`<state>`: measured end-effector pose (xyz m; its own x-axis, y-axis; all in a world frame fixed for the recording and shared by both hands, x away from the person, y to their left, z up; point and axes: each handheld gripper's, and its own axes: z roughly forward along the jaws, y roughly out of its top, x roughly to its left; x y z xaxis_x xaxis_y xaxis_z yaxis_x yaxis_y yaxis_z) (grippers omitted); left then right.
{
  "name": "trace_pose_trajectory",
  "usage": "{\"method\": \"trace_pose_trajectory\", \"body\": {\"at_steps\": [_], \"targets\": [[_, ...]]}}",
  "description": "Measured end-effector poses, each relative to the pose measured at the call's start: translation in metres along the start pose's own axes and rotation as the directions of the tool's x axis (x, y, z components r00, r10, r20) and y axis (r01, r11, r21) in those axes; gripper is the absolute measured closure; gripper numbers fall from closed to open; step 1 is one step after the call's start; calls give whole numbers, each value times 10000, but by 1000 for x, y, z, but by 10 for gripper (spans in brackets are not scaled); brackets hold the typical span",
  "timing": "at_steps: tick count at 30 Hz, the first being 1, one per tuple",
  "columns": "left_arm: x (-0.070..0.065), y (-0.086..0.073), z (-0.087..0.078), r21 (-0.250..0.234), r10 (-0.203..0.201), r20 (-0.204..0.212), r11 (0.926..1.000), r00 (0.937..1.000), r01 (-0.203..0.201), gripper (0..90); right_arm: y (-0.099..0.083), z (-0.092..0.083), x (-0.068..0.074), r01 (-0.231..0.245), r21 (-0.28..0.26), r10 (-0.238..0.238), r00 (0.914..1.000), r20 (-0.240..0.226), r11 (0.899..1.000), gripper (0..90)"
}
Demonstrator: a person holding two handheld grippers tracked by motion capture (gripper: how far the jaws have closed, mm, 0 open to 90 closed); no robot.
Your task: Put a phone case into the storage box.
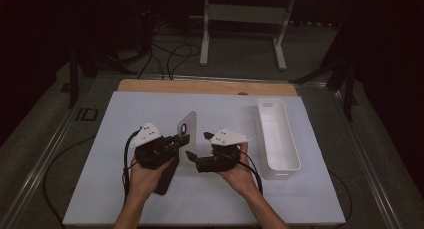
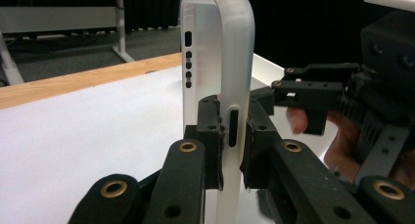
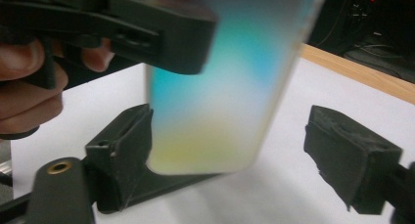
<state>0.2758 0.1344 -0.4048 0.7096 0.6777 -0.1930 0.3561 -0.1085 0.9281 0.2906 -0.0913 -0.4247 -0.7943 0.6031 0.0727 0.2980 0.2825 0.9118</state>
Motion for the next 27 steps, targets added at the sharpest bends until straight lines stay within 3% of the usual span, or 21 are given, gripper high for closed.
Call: {"method": "trace_pose_trajectory", "body": {"at_steps": [3,11,27], "targets": [[0,-1,0,15,43,20,10000,10000,-43,817,1,-5,-7,-329,-23,329,9994,-119,9995,140],[-1,-3,4,131,127,-2,9998,9999,-127,816,10,-12,-15,-531,-219,522,9978,-420,9983,100],[-4,-11,11,506,258,-15,9984,9997,-257,816,26,-4,-20,-913,-571,860,9923,-889,9942,99]]}}
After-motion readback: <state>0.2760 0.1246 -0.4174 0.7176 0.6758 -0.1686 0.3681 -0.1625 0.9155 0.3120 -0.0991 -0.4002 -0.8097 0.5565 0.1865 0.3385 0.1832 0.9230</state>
